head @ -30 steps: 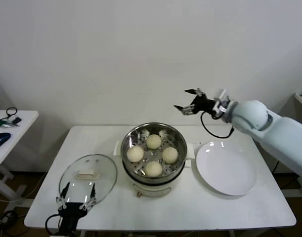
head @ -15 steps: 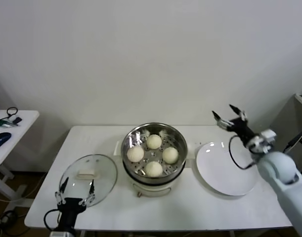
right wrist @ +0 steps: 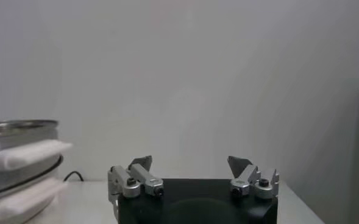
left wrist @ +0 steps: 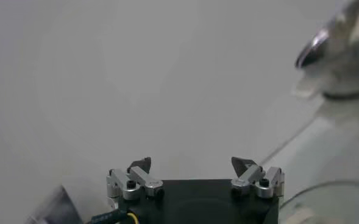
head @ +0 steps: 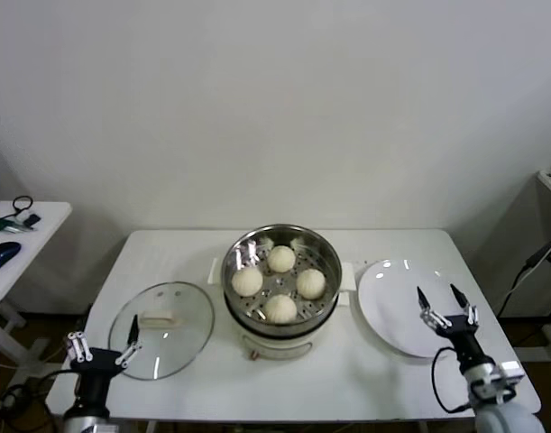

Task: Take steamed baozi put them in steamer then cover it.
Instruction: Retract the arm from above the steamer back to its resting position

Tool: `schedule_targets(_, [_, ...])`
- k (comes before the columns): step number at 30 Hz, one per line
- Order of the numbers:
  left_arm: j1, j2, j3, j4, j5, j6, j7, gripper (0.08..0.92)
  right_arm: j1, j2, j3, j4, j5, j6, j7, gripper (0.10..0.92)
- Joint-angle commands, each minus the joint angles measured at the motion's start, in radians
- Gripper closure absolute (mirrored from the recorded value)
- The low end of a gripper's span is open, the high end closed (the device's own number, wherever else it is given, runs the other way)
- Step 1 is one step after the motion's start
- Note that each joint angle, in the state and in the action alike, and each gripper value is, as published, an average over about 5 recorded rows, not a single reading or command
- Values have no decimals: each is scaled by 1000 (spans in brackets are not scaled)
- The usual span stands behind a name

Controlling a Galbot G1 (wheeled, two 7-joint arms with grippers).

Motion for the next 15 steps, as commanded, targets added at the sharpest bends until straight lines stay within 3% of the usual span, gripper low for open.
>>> schedule_targets(1, [-19, 35, -65, 117, 456, -62, -162, 177, -112, 132, 16, -24, -59, 112, -13, 203])
schedule_targets(8, [-91, 71, -47, 344, 678, 14, -216, 177, -106, 145, 15, -37, -58, 115, -5, 203])
schedule_targets(15, [-141, 74, -17, 420, 713, 55, -216, 177, -107, 153, 18, -48, -57, 125, -5, 203])
